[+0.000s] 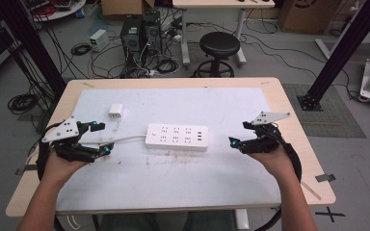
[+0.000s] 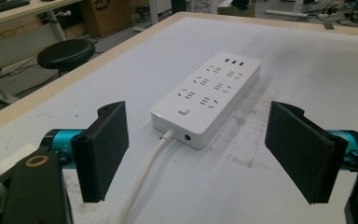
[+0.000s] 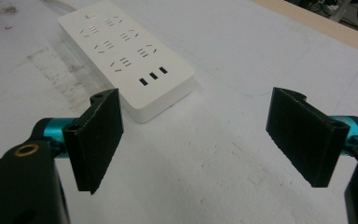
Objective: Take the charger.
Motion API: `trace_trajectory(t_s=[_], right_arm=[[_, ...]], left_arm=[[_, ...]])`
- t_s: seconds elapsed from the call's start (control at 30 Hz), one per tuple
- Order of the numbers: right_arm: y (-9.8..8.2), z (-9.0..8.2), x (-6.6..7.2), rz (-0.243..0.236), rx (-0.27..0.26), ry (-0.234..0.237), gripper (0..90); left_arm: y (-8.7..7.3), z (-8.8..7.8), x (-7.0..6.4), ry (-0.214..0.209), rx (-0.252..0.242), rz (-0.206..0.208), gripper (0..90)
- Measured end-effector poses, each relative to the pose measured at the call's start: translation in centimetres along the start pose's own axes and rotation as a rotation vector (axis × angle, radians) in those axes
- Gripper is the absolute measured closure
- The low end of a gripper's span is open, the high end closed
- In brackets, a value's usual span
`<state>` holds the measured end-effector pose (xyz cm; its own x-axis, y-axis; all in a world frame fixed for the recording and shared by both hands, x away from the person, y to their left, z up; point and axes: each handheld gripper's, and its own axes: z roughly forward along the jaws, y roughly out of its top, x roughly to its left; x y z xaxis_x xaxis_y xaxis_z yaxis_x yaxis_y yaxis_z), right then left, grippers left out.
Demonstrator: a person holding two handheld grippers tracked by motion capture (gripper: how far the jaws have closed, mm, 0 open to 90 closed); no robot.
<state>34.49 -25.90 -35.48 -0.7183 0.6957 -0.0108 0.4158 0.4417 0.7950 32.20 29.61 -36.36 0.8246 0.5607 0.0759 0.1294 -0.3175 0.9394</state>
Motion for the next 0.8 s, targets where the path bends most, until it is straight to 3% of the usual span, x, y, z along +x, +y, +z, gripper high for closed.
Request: trace_trajectory(t_s=[0.03,0.13,0.23,0.27,0.3,0.37,0.4,0.43,0.57,0.6,0.8], right_arm=[[0.0,0.0,0.0,0.0,0.0,0.0,19.3],[0.0,0.0,0.2,-0.004,-0.003,-0.004,19.4],[0.0,0.1,0.2,-0.002,0.0,-0.005,19.4],[0.0,0.1,0.2,-0.002,0.0,-0.005,19.3],[-0.1,0.4,0.1,0.002,-0.001,-0.008,19.3],[-0.1,0.5,0.1,0.002,-0.001,-0.01,19.3],[-0.1,0.5,0.1,0.002,-0.001,-0.01,19.4],[-0.2,0.7,0.0,0.002,0.008,-0.013,19.4],[-0.2,0.7,-0.1,0.007,0.009,-0.017,19.4],[-0.2,0.7,-0.1,0.007,0.009,-0.017,19.4],[-0.3,0.7,-0.1,0.009,0.013,-0.022,19.4]], left_arm=[[0.0,0.0,0.0,0.0,0.0,0.0,21.6],[-0.1,0.0,0.5,0.057,0.004,-0.029,21.6],[-0.1,0.0,0.6,0.064,0.004,-0.037,21.6],[0.0,0.2,1.2,0.119,0.018,-0.068,21.6],[0.0,0.3,1.5,0.141,0.022,-0.078,21.5],[0.0,0.3,1.5,0.141,0.022,-0.078,21.3],[0.4,0.7,2.4,0.201,0.035,-0.102,21.3],[0.5,0.9,2.7,0.218,0.037,-0.106,20.3],[0.7,1.1,2.9,0.23,0.043,-0.111,19.9],[1.4,2.4,3.9,0.264,0.077,-0.12,19.9],[1.9,4.3,5.3,0.31,0.146,-0.145,19.9]])
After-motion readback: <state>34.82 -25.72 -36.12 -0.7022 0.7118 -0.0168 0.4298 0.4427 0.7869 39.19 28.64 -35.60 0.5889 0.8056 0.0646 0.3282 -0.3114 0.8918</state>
